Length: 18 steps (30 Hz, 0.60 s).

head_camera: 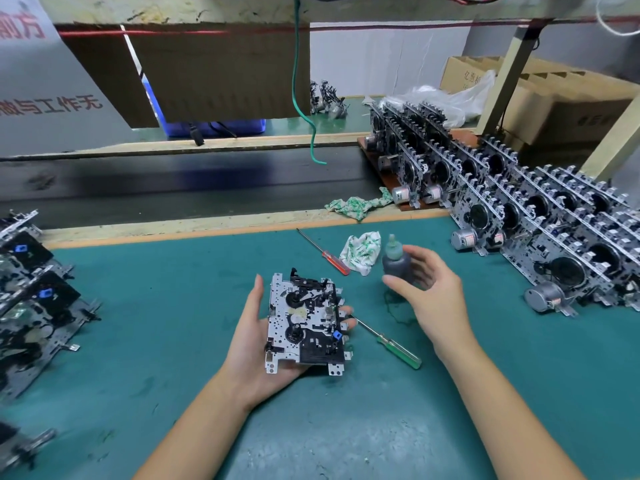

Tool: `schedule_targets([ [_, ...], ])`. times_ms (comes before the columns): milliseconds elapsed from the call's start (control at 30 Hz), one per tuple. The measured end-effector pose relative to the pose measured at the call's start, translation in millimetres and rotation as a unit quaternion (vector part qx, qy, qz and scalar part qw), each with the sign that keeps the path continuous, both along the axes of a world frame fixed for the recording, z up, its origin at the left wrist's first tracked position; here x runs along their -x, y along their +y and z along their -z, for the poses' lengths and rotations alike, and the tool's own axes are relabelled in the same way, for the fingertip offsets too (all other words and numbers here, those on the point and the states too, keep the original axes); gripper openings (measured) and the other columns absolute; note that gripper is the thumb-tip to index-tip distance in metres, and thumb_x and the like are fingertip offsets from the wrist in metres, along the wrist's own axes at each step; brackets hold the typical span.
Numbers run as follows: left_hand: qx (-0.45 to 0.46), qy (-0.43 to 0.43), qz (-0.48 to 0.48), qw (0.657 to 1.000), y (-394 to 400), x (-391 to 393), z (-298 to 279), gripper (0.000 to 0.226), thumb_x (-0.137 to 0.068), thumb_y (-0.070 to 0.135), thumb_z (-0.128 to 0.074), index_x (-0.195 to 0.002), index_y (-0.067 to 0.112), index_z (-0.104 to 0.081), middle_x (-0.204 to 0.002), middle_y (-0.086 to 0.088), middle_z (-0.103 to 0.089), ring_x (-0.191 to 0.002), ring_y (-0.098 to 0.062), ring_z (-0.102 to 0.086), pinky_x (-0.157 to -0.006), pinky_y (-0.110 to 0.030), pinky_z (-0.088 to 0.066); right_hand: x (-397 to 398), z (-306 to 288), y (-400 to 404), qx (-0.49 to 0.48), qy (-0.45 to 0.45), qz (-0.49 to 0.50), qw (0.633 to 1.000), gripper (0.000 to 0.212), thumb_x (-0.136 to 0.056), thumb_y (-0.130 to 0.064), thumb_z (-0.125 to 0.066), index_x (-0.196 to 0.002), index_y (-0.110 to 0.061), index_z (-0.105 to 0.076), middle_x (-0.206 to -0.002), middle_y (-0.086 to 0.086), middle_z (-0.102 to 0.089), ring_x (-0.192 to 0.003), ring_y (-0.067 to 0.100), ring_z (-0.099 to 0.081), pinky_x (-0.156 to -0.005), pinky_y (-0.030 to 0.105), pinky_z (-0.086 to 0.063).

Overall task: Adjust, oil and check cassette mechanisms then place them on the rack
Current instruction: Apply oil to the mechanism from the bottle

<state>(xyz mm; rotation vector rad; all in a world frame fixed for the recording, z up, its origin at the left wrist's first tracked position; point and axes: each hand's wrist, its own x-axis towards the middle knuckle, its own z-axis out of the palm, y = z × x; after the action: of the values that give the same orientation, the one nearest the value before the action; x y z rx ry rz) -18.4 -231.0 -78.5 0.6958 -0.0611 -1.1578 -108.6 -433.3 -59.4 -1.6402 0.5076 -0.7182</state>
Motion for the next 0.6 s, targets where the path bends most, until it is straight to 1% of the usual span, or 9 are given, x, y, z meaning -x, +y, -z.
schedule_targets([
  [67, 0.001, -0.008, 0.005, 1.000, -0.3, 0.8, -1.5, 0.091, -0.079, 0.072, -0.044, -0.130, -0.002, -0.053, -0.139, -0.029, -0.045, -0.127, -0.042, -0.047, -0.107, -0.051, -0.037, -2.9, 4.8, -1.1, -0.030, -0.002, -0.011, 0.999, 0.044, -0.074, 0.008, -0.072, -0.096, -0.026, -0.055, -0.101, -0.008, -0.063, -0.084, -0.010, -0.061, -0.074, 0.005, -0.045],
  [167, 0.002, -0.020, 0.020, 1.000, -0.9, 1.4, -3.4, 0.090, -0.079, 0.072, -0.042, -0.130, -0.002, -0.054, -0.138, -0.029, -0.046, -0.124, -0.042, -0.050, -0.107, -0.050, -0.037, -4.6, 9.0, 1.7, -0.037, 0.020, -0.002, 0.999, 0.042, -0.076, 0.002, -0.073, -0.101, -0.024, -0.051, -0.109, -0.001, -0.060, -0.094, -0.001, -0.058, -0.078, 0.009, -0.044],
  [233, 0.010, -0.015, 0.031, 0.999, -0.6, 1.1, -4.3, 0.091, -0.080, 0.073, -0.041, -0.131, -0.002, -0.053, -0.138, -0.030, -0.045, -0.122, -0.042, -0.051, -0.105, -0.050, -0.040, -0.2, 2.1, 5.2, 0.066, -0.008, 0.088, 0.994, 0.040, -0.077, -0.008, -0.076, -0.102, -0.023, -0.050, -0.105, 0.000, -0.057, -0.096, 0.009, -0.054, -0.080, 0.016, -0.041],
  [300, 0.016, -0.014, 0.053, 0.998, 0.8, 0.2, -6.7, 0.092, -0.080, 0.074, -0.041, -0.133, -0.002, -0.051, -0.139, -0.030, -0.044, -0.122, -0.043, -0.051, -0.105, -0.049, -0.040, 9.7, -9.3, 7.8, 0.236, -0.068, 0.138, 0.959, 0.030, -0.079, -0.012, -0.070, -0.098, -0.022, -0.050, -0.092, 0.001, -0.054, -0.084, 0.011, -0.051, -0.074, 0.018, -0.039],
  [333, 0.013, -0.019, 0.064, 0.998, 1.9, 0.2, -8.3, 0.092, -0.081, 0.073, -0.041, -0.134, -0.001, -0.050, -0.140, -0.030, -0.043, -0.124, -0.044, -0.049, -0.106, -0.050, -0.038, 15.6, -14.5, 8.9, 0.297, -0.076, 0.116, 0.945, 0.025, -0.079, -0.010, -0.065, -0.096, -0.023, -0.051, -0.087, 0.000, -0.055, -0.078, 0.010, -0.050, -0.071, 0.019, -0.039],
  [400, 0.004, -0.038, 0.083, 0.996, 3.7, 0.3, -9.8, 0.091, -0.081, 0.073, -0.043, -0.135, 0.000, -0.050, -0.139, -0.030, -0.044, -0.124, -0.044, -0.048, -0.107, -0.051, -0.037, 26.2, -22.4, 13.9, 0.370, -0.010, 0.009, 0.929, 0.026, -0.077, -0.008, -0.055, -0.098, -0.024, -0.056, -0.089, -0.003, -0.059, -0.080, 0.006, -0.050, -0.072, 0.022, -0.042],
  [467, -0.028, -0.059, 0.099, 0.993, 5.2, 1.0, -8.7, 0.087, -0.075, 0.072, -0.052, -0.129, 0.003, -0.057, -0.133, -0.027, -0.053, -0.118, -0.041, -0.055, -0.103, -0.049, -0.042, 35.2, -20.9, 23.8, 0.446, 0.113, -0.108, 0.881, 0.044, -0.075, -0.013, -0.053, -0.118, -0.022, -0.056, -0.109, -0.007, -0.058, -0.101, 0.007, -0.048, -0.088, 0.021, -0.039],
  [533, -0.084, -0.097, 0.127, 0.984, 5.2, 1.8, -8.0, 0.081, -0.069, 0.074, -0.057, -0.115, 0.008, -0.069, -0.118, -0.019, -0.065, -0.105, -0.033, -0.064, -0.097, -0.044, -0.046, 43.5, -12.8, 32.0, 0.506, 0.185, -0.194, 0.820, 0.062, -0.075, -0.017, -0.056, -0.136, -0.020, -0.044, -0.126, -0.005, -0.051, -0.120, 0.011, -0.040, -0.103, 0.022, -0.027],
  [600, -0.125, -0.134, 0.149, 0.972, 3.6, 2.7, -12.1, 0.079, -0.066, 0.079, -0.050, -0.103, 0.013, -0.075, -0.106, -0.013, -0.071, -0.096, -0.027, -0.068, -0.092, -0.039, -0.051, 48.0, -8.8, 33.8, 0.537, 0.203, -0.214, 0.791, 0.063, -0.077, -0.021, -0.064, -0.137, -0.018, -0.045, -0.123, -0.003, -0.055, -0.121, 0.016, -0.044, -0.104, 0.025, -0.026],
])
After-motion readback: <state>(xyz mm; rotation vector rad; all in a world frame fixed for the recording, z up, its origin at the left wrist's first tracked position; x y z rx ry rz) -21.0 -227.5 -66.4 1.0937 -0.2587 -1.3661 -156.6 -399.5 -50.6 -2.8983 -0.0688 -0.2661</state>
